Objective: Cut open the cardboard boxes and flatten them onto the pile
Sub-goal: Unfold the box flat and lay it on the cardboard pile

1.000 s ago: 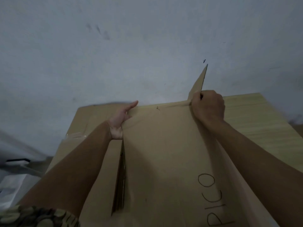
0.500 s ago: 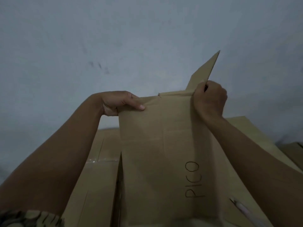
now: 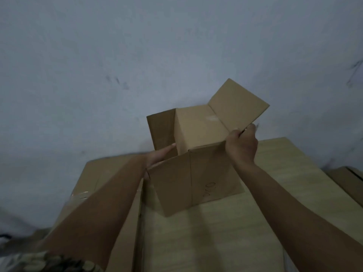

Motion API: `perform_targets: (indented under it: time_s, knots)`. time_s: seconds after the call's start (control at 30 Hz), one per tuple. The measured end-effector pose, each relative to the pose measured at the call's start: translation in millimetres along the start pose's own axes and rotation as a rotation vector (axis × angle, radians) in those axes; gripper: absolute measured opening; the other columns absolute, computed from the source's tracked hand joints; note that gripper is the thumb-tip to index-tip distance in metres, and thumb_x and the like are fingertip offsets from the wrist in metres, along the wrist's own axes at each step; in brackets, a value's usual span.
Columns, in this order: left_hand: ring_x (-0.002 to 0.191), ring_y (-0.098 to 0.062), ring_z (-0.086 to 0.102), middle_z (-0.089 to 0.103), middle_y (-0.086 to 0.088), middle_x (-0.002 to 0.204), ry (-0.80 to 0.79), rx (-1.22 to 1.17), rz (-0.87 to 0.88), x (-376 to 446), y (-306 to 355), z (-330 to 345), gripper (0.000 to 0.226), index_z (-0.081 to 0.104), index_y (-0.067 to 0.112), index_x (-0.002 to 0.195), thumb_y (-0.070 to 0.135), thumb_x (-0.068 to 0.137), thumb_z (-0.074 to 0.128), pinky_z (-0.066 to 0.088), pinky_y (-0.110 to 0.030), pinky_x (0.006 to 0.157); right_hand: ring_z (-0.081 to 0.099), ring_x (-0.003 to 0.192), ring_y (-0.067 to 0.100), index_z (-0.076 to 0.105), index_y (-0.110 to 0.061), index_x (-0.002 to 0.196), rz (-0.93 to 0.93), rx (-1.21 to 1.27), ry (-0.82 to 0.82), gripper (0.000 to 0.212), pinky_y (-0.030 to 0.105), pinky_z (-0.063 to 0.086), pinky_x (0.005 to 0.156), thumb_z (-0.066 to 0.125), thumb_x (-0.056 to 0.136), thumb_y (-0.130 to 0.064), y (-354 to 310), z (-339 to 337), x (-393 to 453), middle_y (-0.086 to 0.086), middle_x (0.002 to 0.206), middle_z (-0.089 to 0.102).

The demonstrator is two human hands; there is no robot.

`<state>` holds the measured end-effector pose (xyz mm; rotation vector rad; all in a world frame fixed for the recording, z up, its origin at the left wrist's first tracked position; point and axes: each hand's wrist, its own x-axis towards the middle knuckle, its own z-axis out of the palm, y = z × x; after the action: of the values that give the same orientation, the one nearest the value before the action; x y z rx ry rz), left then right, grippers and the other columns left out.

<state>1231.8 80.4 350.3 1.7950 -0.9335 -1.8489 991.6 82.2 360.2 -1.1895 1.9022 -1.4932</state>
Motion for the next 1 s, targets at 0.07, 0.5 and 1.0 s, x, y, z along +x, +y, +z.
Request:
perform_targets:
  time_s: [0.07, 0.5, 1.0]
  knots:
    - [0.091, -0.028, 0.07, 0.072, -0.018, 0.11, 0.025, -0.081, 0.022, 5, -9, 11, 0.074, 0.055, 0.006, 0.139, 0.062, 0.09, 0.063, 0.058, -0.041, 0.088, 0.059, 0.103, 0.036, 0.049, -0.003, 0.123, 0.012, 0.004, 0.008, 0.025, 0.032, 0.036, 0.076, 0.043, 0.101, -0.015, -2, 1, 3, 0.019, 0.117, 0.062]
    - [0.088, -0.025, 0.075, 0.076, -0.012, 0.105, 0.085, -0.386, 0.294, 15, 6, -20, 0.063, 0.067, 0.006, 0.126, 0.04, 0.076, 0.085, 0.061, -0.038, 0.077, 0.05, 0.091, 0.025, 0.052, -0.015, 0.091, -0.172, -0.305, 0.014, 0.018, 0.046, 0.032, 0.101, 0.05, 0.095, -0.032, 10, 0, 20, 0.0, 0.085, 0.057]
    - [0.098, -0.018, 0.075, 0.076, -0.003, 0.115, 0.297, -0.075, 0.864, -45, 23, 0, 0.059, 0.063, 0.017, 0.122, -0.011, 0.073, 0.08, 0.062, -0.033, 0.075, 0.049, 0.084, 0.026, 0.051, -0.013, 0.07, -0.412, -0.422, 0.163, 0.032, 0.043, 0.029, 0.093, 0.045, 0.094, -0.033, 1, -10, 19, 0.007, 0.077, 0.056]
